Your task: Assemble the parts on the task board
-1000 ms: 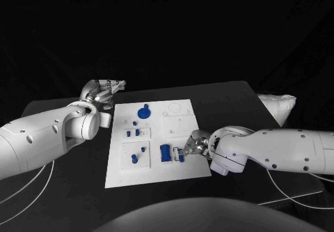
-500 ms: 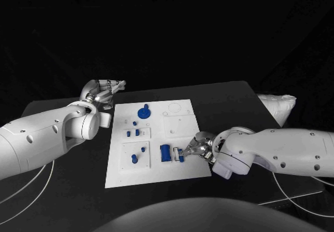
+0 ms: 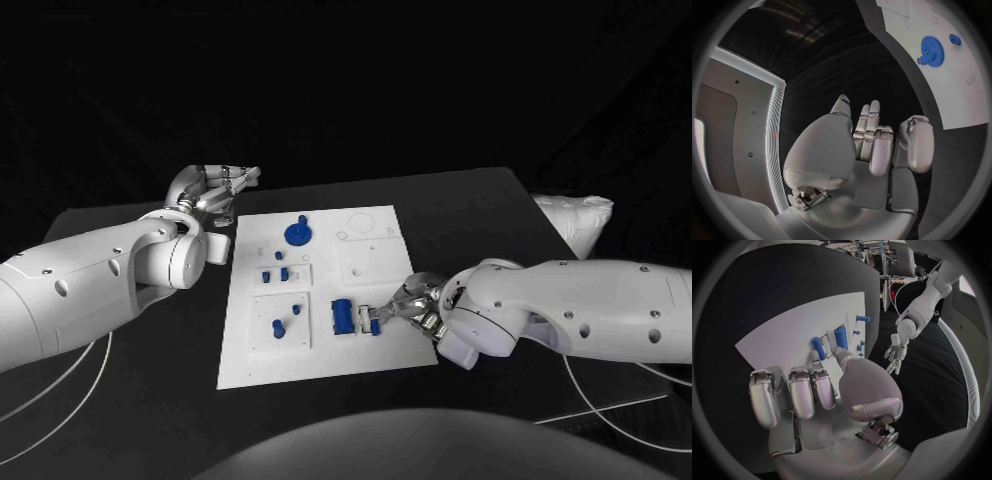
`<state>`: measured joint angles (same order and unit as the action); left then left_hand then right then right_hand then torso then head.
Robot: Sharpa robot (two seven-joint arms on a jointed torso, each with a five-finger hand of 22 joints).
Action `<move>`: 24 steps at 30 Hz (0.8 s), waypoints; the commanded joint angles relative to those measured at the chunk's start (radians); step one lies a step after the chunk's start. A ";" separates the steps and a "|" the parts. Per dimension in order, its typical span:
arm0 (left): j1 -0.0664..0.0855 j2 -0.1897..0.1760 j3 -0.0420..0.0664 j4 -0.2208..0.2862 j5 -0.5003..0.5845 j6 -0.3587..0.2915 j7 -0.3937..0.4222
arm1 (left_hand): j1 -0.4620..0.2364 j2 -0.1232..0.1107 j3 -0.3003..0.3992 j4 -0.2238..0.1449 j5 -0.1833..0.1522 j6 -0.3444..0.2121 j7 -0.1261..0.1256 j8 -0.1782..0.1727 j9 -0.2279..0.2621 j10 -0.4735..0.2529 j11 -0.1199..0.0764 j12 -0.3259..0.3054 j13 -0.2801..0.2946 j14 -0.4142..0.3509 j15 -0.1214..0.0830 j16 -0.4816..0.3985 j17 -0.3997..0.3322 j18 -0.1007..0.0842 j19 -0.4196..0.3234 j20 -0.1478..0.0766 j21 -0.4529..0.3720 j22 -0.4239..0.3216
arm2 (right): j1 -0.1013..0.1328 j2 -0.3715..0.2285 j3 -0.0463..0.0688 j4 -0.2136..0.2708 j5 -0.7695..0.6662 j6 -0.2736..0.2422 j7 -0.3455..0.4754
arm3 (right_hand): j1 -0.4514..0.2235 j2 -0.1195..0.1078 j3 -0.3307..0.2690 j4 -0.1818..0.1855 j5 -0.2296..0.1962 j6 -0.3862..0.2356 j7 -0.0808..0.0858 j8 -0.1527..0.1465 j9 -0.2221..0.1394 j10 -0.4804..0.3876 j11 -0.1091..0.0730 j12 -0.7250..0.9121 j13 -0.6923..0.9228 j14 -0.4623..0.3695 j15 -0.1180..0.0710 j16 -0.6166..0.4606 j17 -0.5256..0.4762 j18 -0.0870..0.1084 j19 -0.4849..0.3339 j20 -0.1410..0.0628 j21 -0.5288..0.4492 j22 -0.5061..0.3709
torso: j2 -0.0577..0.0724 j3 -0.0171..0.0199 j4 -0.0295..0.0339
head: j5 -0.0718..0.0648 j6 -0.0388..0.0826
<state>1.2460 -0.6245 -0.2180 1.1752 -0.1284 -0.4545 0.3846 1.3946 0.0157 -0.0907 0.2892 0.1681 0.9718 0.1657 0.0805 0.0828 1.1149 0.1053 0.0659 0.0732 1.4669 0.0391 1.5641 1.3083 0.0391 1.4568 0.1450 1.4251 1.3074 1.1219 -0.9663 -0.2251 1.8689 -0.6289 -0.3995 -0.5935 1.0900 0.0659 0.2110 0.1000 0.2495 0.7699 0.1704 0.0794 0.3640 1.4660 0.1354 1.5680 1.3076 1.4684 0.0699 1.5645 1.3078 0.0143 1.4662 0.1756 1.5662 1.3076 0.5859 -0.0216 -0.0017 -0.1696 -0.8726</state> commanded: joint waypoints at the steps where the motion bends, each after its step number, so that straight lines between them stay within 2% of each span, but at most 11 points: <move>1: 0.001 0.003 0.001 0.001 -0.005 0.015 0.004 | -0.002 0.011 -0.006 0.002 0.007 -0.006 -0.004 0.003 0.001 -0.005 0.002 0.003 0.001 0.098 0.004 0.000 0.251 -0.003 0.001 0.003 -0.005 0.216 | -0.011 0.007 -0.010 -0.011 0.050 0.020 -0.031 | 0.014 0.002 0.001 -0.012 -0.014 -0.020 0.051 -0.001 -0.068 0.105 0.010 0.003 0.263 0.102 0.008 0.006 0.263 -0.014 0.105 0.007 0.005 0.263 | 0.000 0.0001 -0.0003 | 0.000 0.000; 6: 0.001 0.004 0.001 0.000 -0.005 0.014 0.003 | -0.001 0.012 -0.007 0.002 0.007 -0.006 -0.004 0.003 0.001 -0.005 0.002 0.003 0.001 0.098 0.004 0.000 0.251 -0.003 0.001 0.003 -0.005 0.216 | -0.011 0.013 -0.010 -0.021 0.053 0.020 -0.039 | 0.043 0.011 0.013 -0.031 -0.027 0.001 0.047 0.009 -0.076 0.105 0.008 0.003 0.263 0.102 0.006 0.006 0.263 -0.014 0.105 0.008 0.005 0.263 | 0.000 0.0000 -0.0004 | -0.001 0.000; 14: 0.001 0.006 0.001 -0.001 -0.005 0.013 0.000 | -0.001 0.012 -0.007 0.002 0.007 -0.006 -0.004 0.003 0.001 -0.005 0.002 0.003 0.001 0.098 0.004 0.000 0.251 -0.003 0.001 0.003 -0.005 0.216 | -0.011 0.028 -0.010 -0.040 0.045 0.027 -0.064 | 0.097 0.026 0.039 -0.066 -0.017 0.030 0.031 0.040 -0.075 0.105 -0.006 0.003 0.263 0.102 -0.005 0.006 0.263 -0.014 0.105 0.000 0.005 0.263 | 0.000 0.0001 0.0000 | -0.003 0.000; 18: 0.001 0.007 0.001 -0.001 -0.005 0.012 0.000 | 0.000 0.013 -0.007 0.002 0.007 -0.006 -0.004 0.003 0.001 -0.005 0.002 0.003 0.001 0.098 0.004 0.000 0.251 -0.003 0.001 0.003 -0.005 0.216 | -0.011 0.038 -0.010 -0.055 0.039 0.040 -0.082 | 0.108 0.022 0.039 -0.076 -0.022 0.030 0.023 0.054 -0.069 0.105 -0.013 0.003 0.263 0.102 -0.011 0.006 0.263 -0.014 0.105 -0.006 0.005 0.263 | -0.001 -0.0006 -0.0007 | -0.003 0.000; 24: 0.001 0.008 0.001 -0.001 -0.005 0.012 0.000 | 0.000 0.013 -0.007 0.002 0.007 -0.006 -0.004 0.003 0.001 -0.005 0.002 0.003 0.001 0.098 0.004 0.000 0.251 -0.003 0.001 0.003 -0.005 0.216 | -0.011 0.048 -0.010 -0.072 0.032 0.056 -0.099 | 0.099 0.012 0.012 -0.073 -0.050 0.000 0.011 0.104 -0.035 0.105 -0.025 0.003 0.263 0.102 -0.023 0.006 0.263 -0.014 0.105 -0.019 0.005 0.263 | -0.001 0.0000 -0.0003 | -0.004 0.000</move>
<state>1.2460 -0.6193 -0.2180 1.1732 -0.1292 -0.4545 0.3802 1.3946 0.0157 -0.0907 0.2892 0.1681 0.9718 0.1657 0.0805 0.0826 1.1149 0.1053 0.0659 0.0731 1.4669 0.0391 1.5641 1.3083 0.0390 1.4568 0.1450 1.4251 1.3074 1.1242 -0.9204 -0.2231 1.8046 -0.5969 -0.3946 -0.6192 1.1879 0.0888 0.2295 0.0257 0.2056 0.7817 0.1817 0.1747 0.7524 1.4662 0.1171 1.5680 1.3074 1.4645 0.0546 1.5645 1.3076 0.0142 1.4665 0.1639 1.5662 1.3074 0.5856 -0.0216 -0.0018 -0.1735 -0.8726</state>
